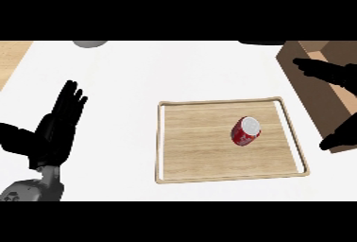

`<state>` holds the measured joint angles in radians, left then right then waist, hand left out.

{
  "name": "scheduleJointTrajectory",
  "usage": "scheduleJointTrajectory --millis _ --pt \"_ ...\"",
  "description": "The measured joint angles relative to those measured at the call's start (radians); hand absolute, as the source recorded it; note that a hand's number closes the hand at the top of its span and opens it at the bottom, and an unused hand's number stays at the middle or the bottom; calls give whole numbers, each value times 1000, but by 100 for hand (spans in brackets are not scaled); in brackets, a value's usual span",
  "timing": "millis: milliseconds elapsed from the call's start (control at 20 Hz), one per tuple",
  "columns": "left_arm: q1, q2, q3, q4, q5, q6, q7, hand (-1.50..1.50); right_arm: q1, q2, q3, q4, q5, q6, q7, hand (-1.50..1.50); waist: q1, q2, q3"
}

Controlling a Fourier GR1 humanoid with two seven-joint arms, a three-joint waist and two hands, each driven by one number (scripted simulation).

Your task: Pick the can from the tray and place it in the cardboard box

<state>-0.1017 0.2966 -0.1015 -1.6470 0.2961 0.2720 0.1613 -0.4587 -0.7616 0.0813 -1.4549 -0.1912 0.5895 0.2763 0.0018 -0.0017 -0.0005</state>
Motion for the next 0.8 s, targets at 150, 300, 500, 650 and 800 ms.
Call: scheduleJointTrajectory --millis 150,300,500,650,800 --pt "-6 -9 12 11 -13 -9 -1 0 -16 41 11 -32 28 -8 80 -150 0 0 0" --pt "5 -15 30 14 -13 -31 -13 0 10 81 20 -85 58 -21 144 -150 0 0 0" --pt "22 -36 34 -5 -33 -42 -7 0 23 137 2 -104 73 -1 192 -150 0 1 0" --pt "19 -42 55 -2 -38 -57 -1 0 32 178 -4 -108 109 9 200 -150 1 1 0" --pt "5 -51 63 -15 -51 -59 29 0 47 228 2 -111 169 -5 197 -150 1 1 0"
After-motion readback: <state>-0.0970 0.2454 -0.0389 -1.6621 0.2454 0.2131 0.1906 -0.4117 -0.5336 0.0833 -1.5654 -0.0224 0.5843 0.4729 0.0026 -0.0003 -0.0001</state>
